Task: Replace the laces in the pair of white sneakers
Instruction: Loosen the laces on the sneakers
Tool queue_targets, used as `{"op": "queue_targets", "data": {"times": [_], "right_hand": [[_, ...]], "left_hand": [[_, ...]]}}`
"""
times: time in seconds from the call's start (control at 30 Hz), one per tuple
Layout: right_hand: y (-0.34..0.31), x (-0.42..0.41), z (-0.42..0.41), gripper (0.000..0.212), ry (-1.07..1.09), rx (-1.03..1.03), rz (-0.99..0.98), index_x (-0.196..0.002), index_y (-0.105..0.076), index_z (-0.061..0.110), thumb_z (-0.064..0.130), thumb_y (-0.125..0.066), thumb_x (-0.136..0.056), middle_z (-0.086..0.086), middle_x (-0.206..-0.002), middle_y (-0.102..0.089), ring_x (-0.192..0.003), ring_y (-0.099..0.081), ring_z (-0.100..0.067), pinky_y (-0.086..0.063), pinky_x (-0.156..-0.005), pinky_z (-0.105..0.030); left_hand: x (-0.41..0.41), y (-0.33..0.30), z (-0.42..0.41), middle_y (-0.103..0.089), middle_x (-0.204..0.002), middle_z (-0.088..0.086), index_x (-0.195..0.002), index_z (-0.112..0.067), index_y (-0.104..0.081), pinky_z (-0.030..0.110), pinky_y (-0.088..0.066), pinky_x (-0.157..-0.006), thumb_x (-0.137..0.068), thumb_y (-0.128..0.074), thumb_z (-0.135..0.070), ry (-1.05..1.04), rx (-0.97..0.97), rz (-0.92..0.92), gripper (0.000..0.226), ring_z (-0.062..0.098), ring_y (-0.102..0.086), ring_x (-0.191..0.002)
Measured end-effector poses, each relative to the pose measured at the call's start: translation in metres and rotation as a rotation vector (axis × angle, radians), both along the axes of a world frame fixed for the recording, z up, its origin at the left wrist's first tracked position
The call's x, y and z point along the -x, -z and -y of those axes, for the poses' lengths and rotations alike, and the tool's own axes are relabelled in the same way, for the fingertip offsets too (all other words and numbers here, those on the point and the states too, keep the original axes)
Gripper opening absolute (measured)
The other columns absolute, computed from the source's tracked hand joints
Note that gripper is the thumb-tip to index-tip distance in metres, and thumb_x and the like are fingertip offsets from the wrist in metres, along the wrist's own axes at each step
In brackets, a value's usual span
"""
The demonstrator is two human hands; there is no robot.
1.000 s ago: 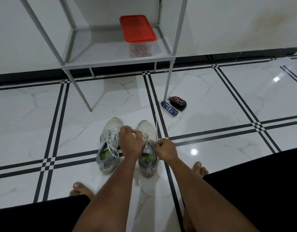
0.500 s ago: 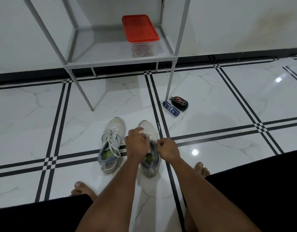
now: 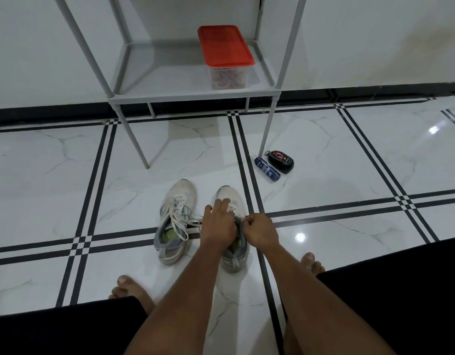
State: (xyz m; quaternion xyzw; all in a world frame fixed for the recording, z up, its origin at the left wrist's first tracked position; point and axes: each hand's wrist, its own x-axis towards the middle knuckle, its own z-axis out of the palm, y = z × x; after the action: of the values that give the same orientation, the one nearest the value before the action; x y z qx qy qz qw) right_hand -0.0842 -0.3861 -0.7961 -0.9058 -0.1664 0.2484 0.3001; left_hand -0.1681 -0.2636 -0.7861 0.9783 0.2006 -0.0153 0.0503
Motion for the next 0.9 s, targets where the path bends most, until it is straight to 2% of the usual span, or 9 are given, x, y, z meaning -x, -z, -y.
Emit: {"op": "queue_targets", "data": {"times": [0.17, 0.27, 0.33, 0.4, 0.53, 0.67, 0.73, 0.83, 0.9], "right_hand": [[0.002, 0.000, 0.003, 0.033, -0.030, 0.036, 0.014, -0.068, -0.064, 0.021, 0.037, -0.056, -0.095, 0.003, -0.072, -0.068, -0.074, -0.068, -0.022, -0.059, -0.070, -0.037], [0.002, -0.001, 0.001, 0.035, -0.025, 0.039, 0.023, -0.071, -0.065, 0.017, 0.038, -0.056, -0.097, 0.002, -0.073, -0.068, -0.074, -0.067, -0.022, -0.059, -0.070, -0.038], [0.003, -0.002, 0.000, 0.037, -0.017, 0.044, 0.029, -0.072, -0.066, 0.016, 0.041, -0.057, -0.098, 0.002, -0.073, -0.068, -0.075, -0.067, -0.021, -0.059, -0.069, -0.037], [0.005, -0.002, 0.001, 0.037, -0.005, 0.051, 0.032, -0.073, -0.067, 0.017, 0.042, -0.058, -0.098, 0.002, -0.075, -0.069, -0.075, -0.067, -0.021, -0.057, -0.068, -0.035], [0.004, 0.000, 0.000, 0.032, -0.017, 0.032, 0.010, -0.073, -0.067, 0.018, 0.038, -0.059, -0.097, 0.002, -0.074, -0.069, -0.074, -0.068, -0.021, -0.060, -0.069, -0.038], [0.003, 0.002, 0.001, 0.035, 0.013, -0.004, 0.029, -0.066, -0.061, 0.021, 0.036, -0.060, -0.097, 0.005, -0.067, -0.063, -0.071, -0.065, -0.021, -0.049, -0.062, -0.032], [0.004, 0.004, 0.003, 0.035, 0.021, 0.006, 0.035, -0.066, -0.060, 0.020, 0.036, -0.059, -0.096, 0.005, -0.068, -0.063, -0.072, -0.065, -0.023, -0.047, -0.062, -0.030], [0.005, 0.002, 0.002, 0.035, 0.022, 0.028, 0.026, -0.071, -0.065, 0.016, 0.039, -0.058, -0.096, 0.004, -0.070, -0.067, -0.071, -0.066, -0.021, -0.054, -0.064, -0.033], [0.008, 0.001, 0.002, 0.037, 0.021, 0.020, 0.025, -0.070, -0.064, 0.015, 0.041, -0.058, -0.097, 0.003, -0.069, -0.066, -0.070, -0.066, -0.021, -0.055, -0.064, -0.034]], "left_hand": [[-0.007, -0.002, -0.006, -0.056, -0.143, -0.005, -0.104, -0.019, -0.081, 0.044, -0.034, -0.107, -0.095, -0.055, -0.034, 0.044, 0.022, 0.087, 0.031, 0.022, -0.044, -0.132], [-0.007, -0.007, -0.015, -0.062, -0.129, -0.007, -0.084, -0.017, -0.082, 0.041, -0.045, -0.094, -0.086, -0.066, -0.031, -0.368, 0.332, 0.431, 0.021, 0.021, -0.052, -0.118], [0.000, -0.006, -0.023, -0.066, -0.119, 0.001, -0.081, -0.013, -0.078, 0.043, -0.049, -0.085, -0.085, -0.066, -0.025, -0.683, 0.366, 0.694, 0.018, 0.032, -0.058, -0.109], [0.009, -0.003, -0.034, -0.063, -0.126, 0.003, -0.093, -0.016, -0.078, 0.046, -0.048, -0.090, -0.088, -0.066, -0.029, -0.665, 0.314, 0.637, 0.018, 0.035, -0.056, -0.116], [0.012, 0.001, -0.022, -0.046, -0.152, 0.001, -0.122, -0.028, -0.073, 0.047, -0.043, -0.105, -0.087, -0.062, -0.051, -0.233, 0.266, 0.216, 0.043, 0.026, -0.040, -0.138], [-0.001, 0.004, 0.004, -0.056, -0.142, -0.002, -0.115, -0.023, -0.076, 0.042, -0.037, -0.101, -0.096, -0.053, -0.030, 0.007, 0.085, 0.022, 0.031, 0.023, -0.044, -0.129], [-0.002, 0.005, 0.005, -0.062, -0.132, -0.006, -0.105, -0.020, -0.080, 0.040, -0.039, -0.097, -0.094, -0.056, -0.028, -0.047, 0.146, 0.110, 0.027, 0.022, -0.048, -0.123], [0.000, -0.007, -0.011, -0.066, -0.118, -0.005, -0.087, -0.013, -0.081, 0.035, -0.045, -0.087, -0.088, -0.066, -0.027, -0.455, 0.465, 0.440, 0.020, 0.024, -0.053, -0.114], [0.004, -0.016, -0.028, -0.064, -0.126, 0.003, -0.095, -0.010, -0.077, 0.040, -0.050, -0.088, -0.088, -0.068, -0.027, -0.667, 0.482, 0.568, 0.021, 0.031, -0.055, -0.116]]}}
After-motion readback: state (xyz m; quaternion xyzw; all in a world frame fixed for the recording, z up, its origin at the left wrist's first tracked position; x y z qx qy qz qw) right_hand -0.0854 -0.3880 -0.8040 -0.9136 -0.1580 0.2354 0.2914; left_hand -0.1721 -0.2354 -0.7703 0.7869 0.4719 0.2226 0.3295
